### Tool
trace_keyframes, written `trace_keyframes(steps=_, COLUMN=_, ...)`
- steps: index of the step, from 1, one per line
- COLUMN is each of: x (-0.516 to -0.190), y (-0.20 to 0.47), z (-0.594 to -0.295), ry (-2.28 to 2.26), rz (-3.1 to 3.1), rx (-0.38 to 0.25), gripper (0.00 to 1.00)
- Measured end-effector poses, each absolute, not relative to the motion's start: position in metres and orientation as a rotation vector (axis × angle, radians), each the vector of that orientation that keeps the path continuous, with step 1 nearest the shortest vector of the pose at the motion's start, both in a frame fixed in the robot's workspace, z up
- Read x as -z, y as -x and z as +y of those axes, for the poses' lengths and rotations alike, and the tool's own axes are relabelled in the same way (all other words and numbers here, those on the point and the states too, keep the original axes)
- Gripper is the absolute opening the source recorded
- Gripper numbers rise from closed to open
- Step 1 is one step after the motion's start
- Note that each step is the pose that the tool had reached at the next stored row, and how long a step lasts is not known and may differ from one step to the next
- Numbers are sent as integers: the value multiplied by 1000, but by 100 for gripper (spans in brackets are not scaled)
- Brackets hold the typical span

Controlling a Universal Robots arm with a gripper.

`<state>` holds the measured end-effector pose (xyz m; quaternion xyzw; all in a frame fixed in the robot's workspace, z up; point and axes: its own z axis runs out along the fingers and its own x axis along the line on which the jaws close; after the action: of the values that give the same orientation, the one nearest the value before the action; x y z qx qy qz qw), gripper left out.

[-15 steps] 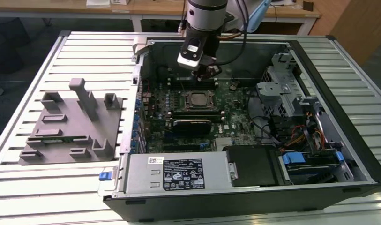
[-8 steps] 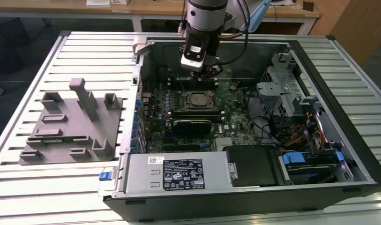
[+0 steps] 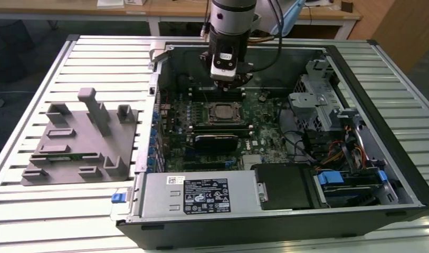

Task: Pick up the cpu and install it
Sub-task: 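Install the first cpu locking lever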

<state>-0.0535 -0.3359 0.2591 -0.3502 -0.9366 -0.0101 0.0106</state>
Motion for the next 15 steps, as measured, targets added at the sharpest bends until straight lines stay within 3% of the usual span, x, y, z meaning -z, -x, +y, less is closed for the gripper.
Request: trace_keyframes(steps=15, x=-259, y=54, z=-336, ry=690, rz=-3040, rx=27, gripper=11)
